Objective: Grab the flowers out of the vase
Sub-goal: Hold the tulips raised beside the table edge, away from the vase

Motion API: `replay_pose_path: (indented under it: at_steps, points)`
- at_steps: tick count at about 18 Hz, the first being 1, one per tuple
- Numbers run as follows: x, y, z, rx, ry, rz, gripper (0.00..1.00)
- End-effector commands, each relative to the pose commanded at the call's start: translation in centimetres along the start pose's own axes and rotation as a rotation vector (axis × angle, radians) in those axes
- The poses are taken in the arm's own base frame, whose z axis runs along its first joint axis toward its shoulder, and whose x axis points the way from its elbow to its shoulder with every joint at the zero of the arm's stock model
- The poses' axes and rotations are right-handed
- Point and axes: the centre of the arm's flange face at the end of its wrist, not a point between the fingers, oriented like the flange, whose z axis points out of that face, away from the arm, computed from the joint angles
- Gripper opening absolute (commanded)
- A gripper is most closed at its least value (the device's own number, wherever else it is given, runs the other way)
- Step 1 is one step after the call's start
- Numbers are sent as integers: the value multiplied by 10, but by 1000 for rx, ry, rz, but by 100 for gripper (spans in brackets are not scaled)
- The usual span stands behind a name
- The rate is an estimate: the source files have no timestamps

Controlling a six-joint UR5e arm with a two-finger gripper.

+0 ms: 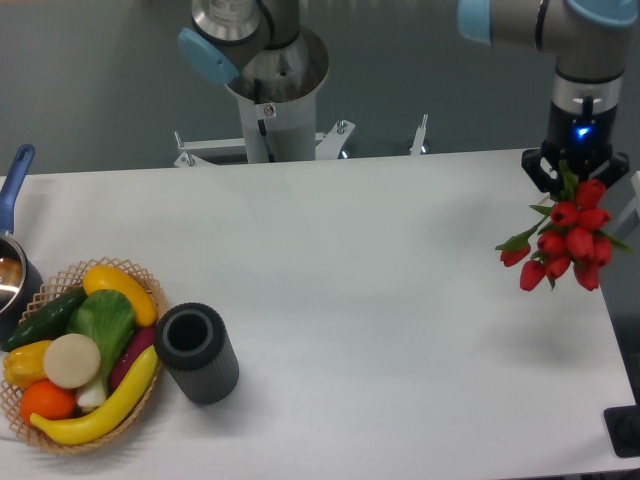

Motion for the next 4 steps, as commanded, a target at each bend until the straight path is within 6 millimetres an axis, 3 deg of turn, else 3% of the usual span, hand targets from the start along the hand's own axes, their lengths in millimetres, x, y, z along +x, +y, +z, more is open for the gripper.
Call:
replay_pose_path:
  at_steps: [4]
  points:
    - [0, 0, 1, -14, 0, 4, 0]
